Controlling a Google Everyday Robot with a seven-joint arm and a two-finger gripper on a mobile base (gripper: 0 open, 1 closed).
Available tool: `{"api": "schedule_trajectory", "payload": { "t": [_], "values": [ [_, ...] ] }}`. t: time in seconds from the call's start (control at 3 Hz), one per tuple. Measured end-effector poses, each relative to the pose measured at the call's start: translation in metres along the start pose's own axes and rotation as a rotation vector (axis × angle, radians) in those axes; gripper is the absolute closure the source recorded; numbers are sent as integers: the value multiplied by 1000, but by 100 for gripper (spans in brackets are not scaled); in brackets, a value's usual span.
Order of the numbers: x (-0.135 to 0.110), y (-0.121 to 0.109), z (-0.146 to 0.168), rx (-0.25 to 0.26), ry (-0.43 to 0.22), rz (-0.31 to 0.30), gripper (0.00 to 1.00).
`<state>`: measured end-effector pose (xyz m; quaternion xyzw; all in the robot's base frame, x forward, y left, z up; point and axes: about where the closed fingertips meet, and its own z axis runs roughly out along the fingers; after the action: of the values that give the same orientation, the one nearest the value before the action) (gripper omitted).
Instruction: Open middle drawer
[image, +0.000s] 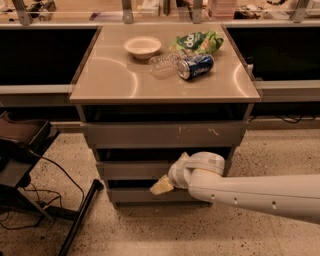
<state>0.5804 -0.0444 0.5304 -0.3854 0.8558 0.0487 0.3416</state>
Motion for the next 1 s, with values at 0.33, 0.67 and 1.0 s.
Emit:
{"api": "schedule_trajectory", "payload": {
  "t": [0.33,0.67,1.0],
  "values": [
    [-15,10,45,1,-27,-46,0],
    [-14,7,51,21,-41,-110,0],
    [-11,5,68,1,-49,-73,0]
  ]
}}
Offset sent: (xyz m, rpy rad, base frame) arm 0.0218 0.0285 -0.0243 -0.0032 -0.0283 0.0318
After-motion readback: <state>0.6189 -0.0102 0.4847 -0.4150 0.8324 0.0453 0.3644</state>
